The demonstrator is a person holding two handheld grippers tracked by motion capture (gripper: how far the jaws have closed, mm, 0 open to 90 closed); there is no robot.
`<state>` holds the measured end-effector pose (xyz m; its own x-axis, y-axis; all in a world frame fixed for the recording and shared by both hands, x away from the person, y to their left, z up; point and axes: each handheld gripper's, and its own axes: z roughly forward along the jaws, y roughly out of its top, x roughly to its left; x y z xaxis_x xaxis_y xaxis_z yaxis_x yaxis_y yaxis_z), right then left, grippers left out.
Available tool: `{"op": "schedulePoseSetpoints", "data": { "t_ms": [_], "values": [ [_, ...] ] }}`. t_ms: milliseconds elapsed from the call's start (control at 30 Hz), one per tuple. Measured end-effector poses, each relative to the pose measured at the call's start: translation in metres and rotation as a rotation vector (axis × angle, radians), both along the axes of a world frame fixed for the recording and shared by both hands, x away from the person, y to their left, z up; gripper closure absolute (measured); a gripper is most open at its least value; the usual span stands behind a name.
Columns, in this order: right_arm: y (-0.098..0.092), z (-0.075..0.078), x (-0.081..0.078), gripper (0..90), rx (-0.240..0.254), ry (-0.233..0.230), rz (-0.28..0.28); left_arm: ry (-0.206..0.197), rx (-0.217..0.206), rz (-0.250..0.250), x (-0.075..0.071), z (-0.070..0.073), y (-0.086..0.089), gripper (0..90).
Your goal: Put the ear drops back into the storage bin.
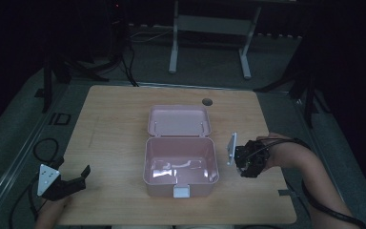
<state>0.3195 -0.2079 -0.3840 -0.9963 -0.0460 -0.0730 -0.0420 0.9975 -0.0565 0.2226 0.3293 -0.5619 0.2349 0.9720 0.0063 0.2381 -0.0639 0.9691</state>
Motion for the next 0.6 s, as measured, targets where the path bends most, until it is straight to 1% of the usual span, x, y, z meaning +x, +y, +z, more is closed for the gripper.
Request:
{"op": "schedulePoseSetpoints", "data": {
  "t_ms": [33, 67, 100, 167, 200, 233, 300, 333, 400, 600],
  "values": [
    [0.000, 0.000, 0.000, 59.8, 0.000, 0.000, 0.000, 0.000, 0.000, 0.001, 0.000, 0.000, 0.000, 0.3],
    [0.003, 0.006, 0.000, 59.7, 0.001, -0.002, -0.003, 0.000, 0.000, 0.000, 0.000, 0.000, 0.000, 0.4],
    [0.003, 0.006, 0.000, 59.7, 0.001, -0.002, -0.003, 0.000, 0.000, 0.000, 0.000, 0.000, 0.000, 0.4],
    [0.009, 0.013, 0.000, 59.8, -0.006, -0.010, 0.007, 0.001, -0.001, 0.000, 0.000, 0.000, 0.000, 0.3],
    [0.009, 0.013, 0.000, 59.8, -0.006, -0.010, 0.007, 0.001, -0.001, 0.000, 0.000, 0.000, 0.000, 0.4],
    [0.012, 0.019, 0.001, 59.8, -0.001, -0.017, 0.011, 0.002, -0.001, -0.001, 0.000, 0.000, 0.000, 0.4],
    [0.014, 0.021, 0.001, 59.8, -0.001, -0.019, 0.012, 0.002, -0.001, -0.001, 0.000, 0.000, 0.000, 0.4],
    [0.018, 0.026, 0.001, 59.8, 0.006, -0.022, 0.017, 0.003, -0.001, -0.001, 0.000, 0.000, 0.000, 0.4],
    [0.020, 0.028, 0.001, 59.8, 0.006, -0.021, 0.015, 0.003, -0.001, -0.002, 0.000, 0.000, 0.000, 0.4],
    [0.034, 0.034, 0.002, 59.8, 0.002, -0.023, 0.018, 0.002, -0.002, -0.003, 0.000, 0.000, 0.000, 0.4]
  ]
}}
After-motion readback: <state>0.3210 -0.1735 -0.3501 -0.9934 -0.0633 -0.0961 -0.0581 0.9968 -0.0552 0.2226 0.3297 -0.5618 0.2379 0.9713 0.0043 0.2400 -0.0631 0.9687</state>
